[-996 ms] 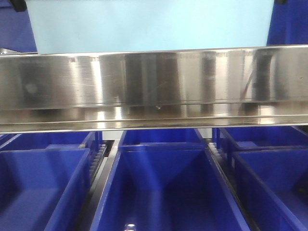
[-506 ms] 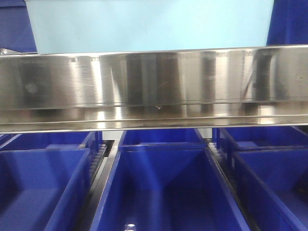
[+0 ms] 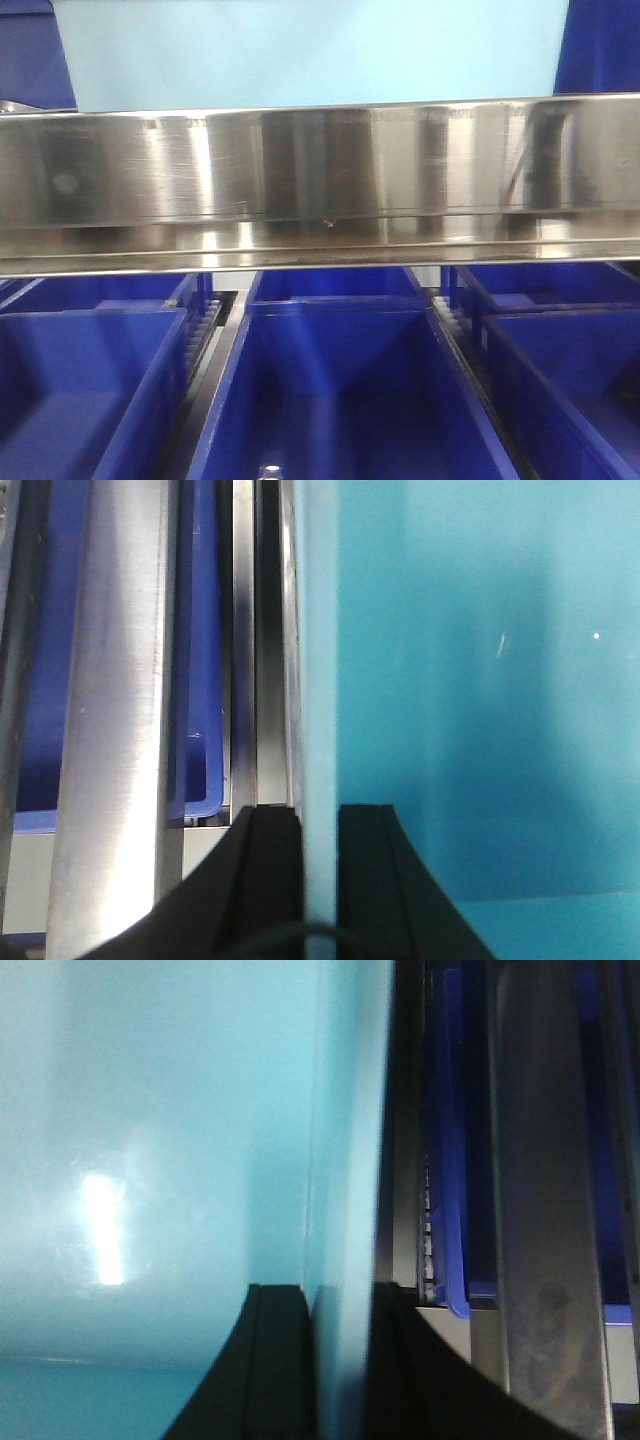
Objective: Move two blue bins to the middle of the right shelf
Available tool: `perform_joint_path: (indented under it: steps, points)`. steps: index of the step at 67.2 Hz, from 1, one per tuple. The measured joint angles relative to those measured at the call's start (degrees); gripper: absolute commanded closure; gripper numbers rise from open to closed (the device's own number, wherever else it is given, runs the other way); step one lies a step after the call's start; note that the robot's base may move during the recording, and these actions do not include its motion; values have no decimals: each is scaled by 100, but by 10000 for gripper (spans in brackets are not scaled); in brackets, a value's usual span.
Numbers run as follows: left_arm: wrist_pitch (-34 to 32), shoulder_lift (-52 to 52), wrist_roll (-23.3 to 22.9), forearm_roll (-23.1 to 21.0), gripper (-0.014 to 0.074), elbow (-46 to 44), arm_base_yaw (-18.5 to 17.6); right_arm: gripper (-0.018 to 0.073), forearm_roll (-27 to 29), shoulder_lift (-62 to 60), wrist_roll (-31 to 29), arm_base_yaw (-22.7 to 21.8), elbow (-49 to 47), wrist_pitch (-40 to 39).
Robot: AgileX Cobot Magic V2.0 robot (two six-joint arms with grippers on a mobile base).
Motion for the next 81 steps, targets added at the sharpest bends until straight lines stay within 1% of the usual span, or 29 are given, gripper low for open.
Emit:
perform_joint_path:
  steps: [8, 15, 22, 33, 52, 71, 81]
  points:
    - [-10, 0, -64, 66, 707, 0, -12, 726, 0, 0, 0, 12, 0, 0]
    - [48, 0, -179, 314, 707, -48, -184, 726, -52, -53, 10, 50, 0, 32]
    - [150, 0, -268, 450, 707, -162, -306, 726, -134, -111, 10, 62, 0, 61]
    - [250, 0, -307, 492, 707, -425, -382, 726, -207, -138, 44, 62, -103, 228]
    - [289, -56, -320, 526, 707, -857, -391, 726, -398, -138, 53, 62, -881, 350]
    - [309, -411, -320, 585, 707, -1355, -391, 726, -343, -413, 53, 75, -1312, 365]
    - [309, -534, -320, 585, 707, -1424, -406, 726, -343, -601, 18, 75, -1456, 365]
